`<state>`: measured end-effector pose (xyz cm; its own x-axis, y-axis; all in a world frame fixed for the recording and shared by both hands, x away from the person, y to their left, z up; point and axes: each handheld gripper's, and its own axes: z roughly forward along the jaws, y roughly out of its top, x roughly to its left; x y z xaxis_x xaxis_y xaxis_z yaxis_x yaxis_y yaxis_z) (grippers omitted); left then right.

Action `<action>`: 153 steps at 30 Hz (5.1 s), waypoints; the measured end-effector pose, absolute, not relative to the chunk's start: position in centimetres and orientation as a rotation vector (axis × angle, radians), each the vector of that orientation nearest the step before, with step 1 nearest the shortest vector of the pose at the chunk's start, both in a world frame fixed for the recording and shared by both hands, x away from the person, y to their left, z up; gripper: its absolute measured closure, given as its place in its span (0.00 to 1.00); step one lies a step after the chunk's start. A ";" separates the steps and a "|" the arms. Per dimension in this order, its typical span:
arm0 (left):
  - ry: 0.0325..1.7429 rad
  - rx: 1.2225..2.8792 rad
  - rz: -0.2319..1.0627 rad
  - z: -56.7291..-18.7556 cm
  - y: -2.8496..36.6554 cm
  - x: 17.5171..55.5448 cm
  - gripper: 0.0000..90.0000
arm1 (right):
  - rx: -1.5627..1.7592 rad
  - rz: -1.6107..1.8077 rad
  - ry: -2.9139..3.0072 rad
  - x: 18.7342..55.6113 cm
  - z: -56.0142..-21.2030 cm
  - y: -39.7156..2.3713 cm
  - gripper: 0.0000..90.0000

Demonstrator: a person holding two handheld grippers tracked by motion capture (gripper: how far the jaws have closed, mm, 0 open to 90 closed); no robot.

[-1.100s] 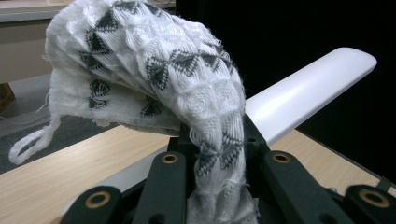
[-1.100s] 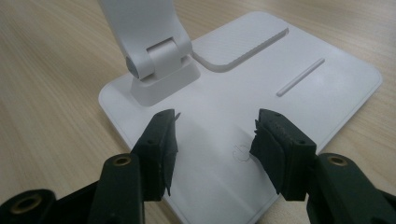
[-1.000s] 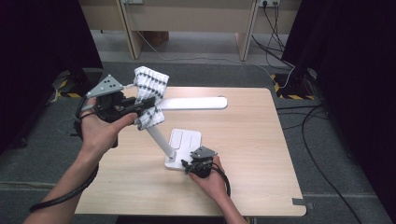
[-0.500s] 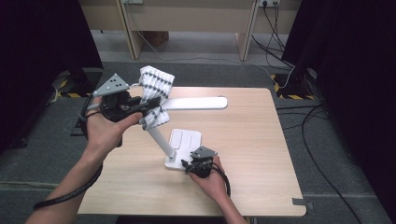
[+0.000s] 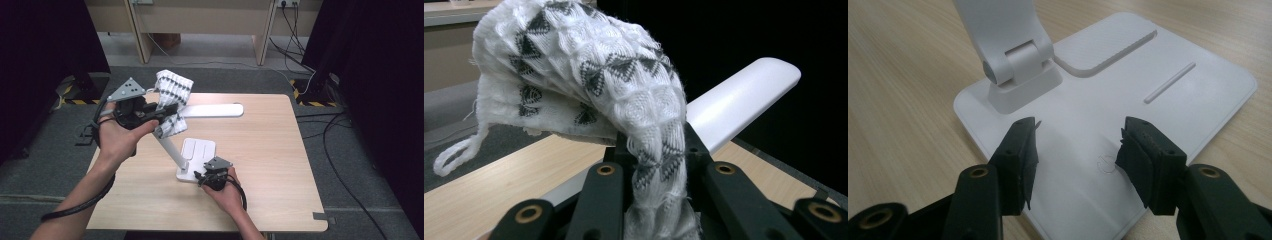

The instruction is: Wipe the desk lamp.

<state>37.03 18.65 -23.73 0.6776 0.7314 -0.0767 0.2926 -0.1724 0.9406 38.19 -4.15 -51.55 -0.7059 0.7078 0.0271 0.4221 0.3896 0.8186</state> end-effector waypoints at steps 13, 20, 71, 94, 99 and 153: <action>0.804 1.751 0.484 -23.7 17.6 37.1 0.85 | 0.986 1.227 2.327 38.2 -51.5 -4.1 0.54; 0.797 1.751 0.489 -23.6 17.2 37.1 0.85 | 0.987 1.227 2.327 38.2 -51.5 -4.1 0.54; 0.715 1.754 0.440 -23.0 11.1 37.4 0.85 | 0.982 1.226 2.326 38.2 -51.6 -4.2 0.54; 0.677 1.758 0.408 -22.5 8.2 37.6 0.85 | 0.984 1.227 2.326 38.2 -51.5 -4.1 0.54; 0.671 1.760 0.401 -22.4 7.8 37.6 0.85 | 0.984 1.227 2.326 38.2 -51.5 -4.1 0.54; 0.544 1.793 0.378 -25.2 6.0 33.7 0.85 | 0.981 1.227 2.325 38.2 -51.6 -4.1 0.54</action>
<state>33.70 5.99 -25.18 0.8399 0.5423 -0.0210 0.1697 -0.2256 0.9593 38.19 -4.15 -51.55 -0.7067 0.7071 0.0247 0.4195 0.3906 0.8194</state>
